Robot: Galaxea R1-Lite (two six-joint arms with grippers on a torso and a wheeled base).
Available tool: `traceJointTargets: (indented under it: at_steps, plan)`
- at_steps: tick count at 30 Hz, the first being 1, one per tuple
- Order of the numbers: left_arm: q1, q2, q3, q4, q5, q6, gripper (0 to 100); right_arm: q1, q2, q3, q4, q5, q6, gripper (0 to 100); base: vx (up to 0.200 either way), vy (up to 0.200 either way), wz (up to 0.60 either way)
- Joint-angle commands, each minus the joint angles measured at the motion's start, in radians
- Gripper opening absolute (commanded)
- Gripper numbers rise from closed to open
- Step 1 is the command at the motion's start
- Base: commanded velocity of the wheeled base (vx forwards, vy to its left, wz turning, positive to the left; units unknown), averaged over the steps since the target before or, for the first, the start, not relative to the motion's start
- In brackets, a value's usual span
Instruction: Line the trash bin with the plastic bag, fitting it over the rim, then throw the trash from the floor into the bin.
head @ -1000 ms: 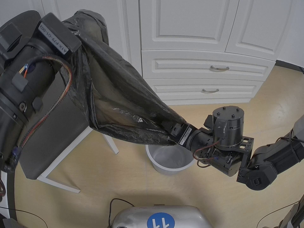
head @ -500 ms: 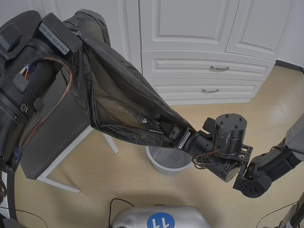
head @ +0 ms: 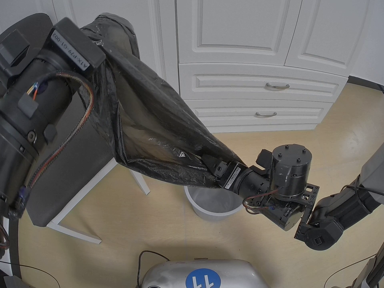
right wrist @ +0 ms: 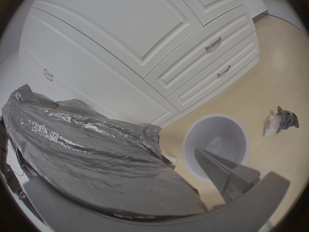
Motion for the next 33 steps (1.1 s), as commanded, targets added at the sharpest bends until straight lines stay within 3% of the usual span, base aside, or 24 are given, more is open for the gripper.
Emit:
traceJointTargets:
  at_steps: [1,18,28,30,33]
  plan:
    - [0.001,0.006,0.002,0.000,0.001,0.000,0,-0.001,0.002,0.000,0.000,0.000,-0.010,0,0.000,0.000,0.00]
    - [0.001,0.090,0.006,-0.028,0.001,-0.012,0,-0.028,-0.005,0.023,-0.106,0.001,-0.021,0,0.000,0.000,0.00]
    - [0.001,0.118,0.043,-0.034,0.001,-0.017,0,-0.136,-0.186,0.063,-0.073,0.017,-0.220,0,0.000,0.000,0.00]
    - [0.002,0.136,0.060,-0.033,-0.002,-0.026,0,-0.156,-0.251,0.073,-0.011,0.015,-0.303,0,0.000,0.000,0.00]
    - [0.002,0.156,0.069,-0.029,-0.004,-0.034,0,-0.165,-0.303,0.076,0.055,0.015,-0.340,0,0.000,0.000,0.00]
